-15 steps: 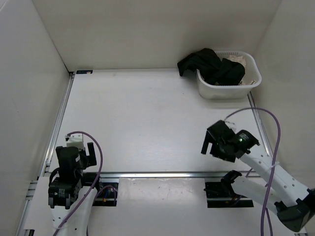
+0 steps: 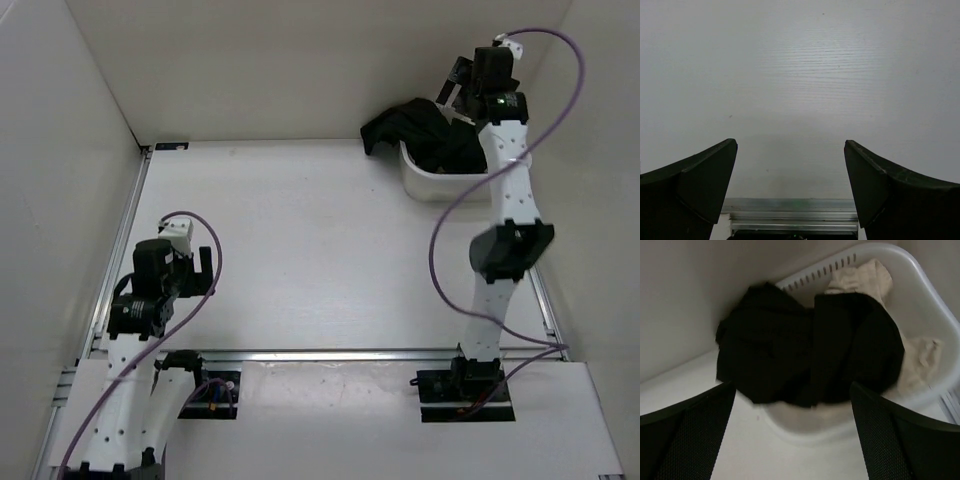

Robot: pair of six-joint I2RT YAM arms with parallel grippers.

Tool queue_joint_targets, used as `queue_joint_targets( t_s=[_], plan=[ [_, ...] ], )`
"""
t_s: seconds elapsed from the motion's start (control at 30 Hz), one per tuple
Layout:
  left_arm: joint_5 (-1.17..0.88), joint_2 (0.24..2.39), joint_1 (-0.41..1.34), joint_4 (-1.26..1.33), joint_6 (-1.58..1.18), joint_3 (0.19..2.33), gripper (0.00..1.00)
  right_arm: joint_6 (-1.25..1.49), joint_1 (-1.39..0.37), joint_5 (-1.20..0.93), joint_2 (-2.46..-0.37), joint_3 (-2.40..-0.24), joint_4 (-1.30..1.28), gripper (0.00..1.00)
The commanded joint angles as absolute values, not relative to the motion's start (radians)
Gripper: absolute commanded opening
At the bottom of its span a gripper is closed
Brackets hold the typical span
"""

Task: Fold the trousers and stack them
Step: Grab the trousers from the pile, then move the trousers to the center of the board

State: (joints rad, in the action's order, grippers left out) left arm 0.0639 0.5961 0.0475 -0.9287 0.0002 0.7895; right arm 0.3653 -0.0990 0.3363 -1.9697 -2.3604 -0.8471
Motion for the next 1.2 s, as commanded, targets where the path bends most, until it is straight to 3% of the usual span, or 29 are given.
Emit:
queue_joint_targets(
  t_s=[0.0,0.13,0.23,0.27,0.3,0.33,0.4,0.43,0.7,0.83,1.03,1.17],
  plan=[
    [-0.005,0.661,0.041,-0.819,0.0,0.819,1.0,0.331,-0.025,0.256,-2.242,-2.528,-0.789,0.99],
    [-0.005,0.693,0.041,-0.807,0.0,0.801,1.0,0.463,0.017,0.106,-2.315,-2.333,-0.542,0.99],
    [0.006,0.716,0.041,-0.798,0.0,0.79,1.0,0.517,0.028,0.034,-2.456,-2.481,-0.529,0.99],
    [0.015,0.716,0.041,-0.787,0.0,0.779,1.0,0.552,0.028,0.022,-2.492,-2.502,-0.508,0.89],
    [0.015,0.716,0.041,-0.787,0.0,0.779,1.0,0.552,0.028,0.021,-2.493,-2.502,-0.508,0.89],
    [0.015,0.716,0.041,-0.778,0.0,0.779,1.0,0.563,0.028,0.021,-2.461,-2.479,-0.493,0.63],
    [0.025,0.716,0.041,-0.778,0.0,0.779,1.0,0.551,0.018,0.07,-2.392,-2.365,-0.43,0.26],
    [0.025,0.716,0.041,-0.778,0.0,0.779,1.0,0.525,0.018,0.105,-2.309,-2.326,-0.407,0.02],
    [0.025,0.687,0.041,-0.759,0.0,0.788,1.0,0.238,-0.115,0.265,-1.921,-2.29,-0.377,0.0],
    [0.025,0.658,0.041,-0.75,0.0,0.811,1.0,0.111,-0.282,0.32,-1.723,-2.218,-0.377,0.0],
    [0.006,0.658,0.041,-0.75,0.0,0.854,1.0,0.249,-0.47,0.367,-1.54,-2.084,-0.477,0.0],
    [-0.005,0.67,0.041,-0.75,0.0,0.874,1.0,0.415,-0.58,0.367,-1.54,-1.944,-0.552,0.01]
  ],
)
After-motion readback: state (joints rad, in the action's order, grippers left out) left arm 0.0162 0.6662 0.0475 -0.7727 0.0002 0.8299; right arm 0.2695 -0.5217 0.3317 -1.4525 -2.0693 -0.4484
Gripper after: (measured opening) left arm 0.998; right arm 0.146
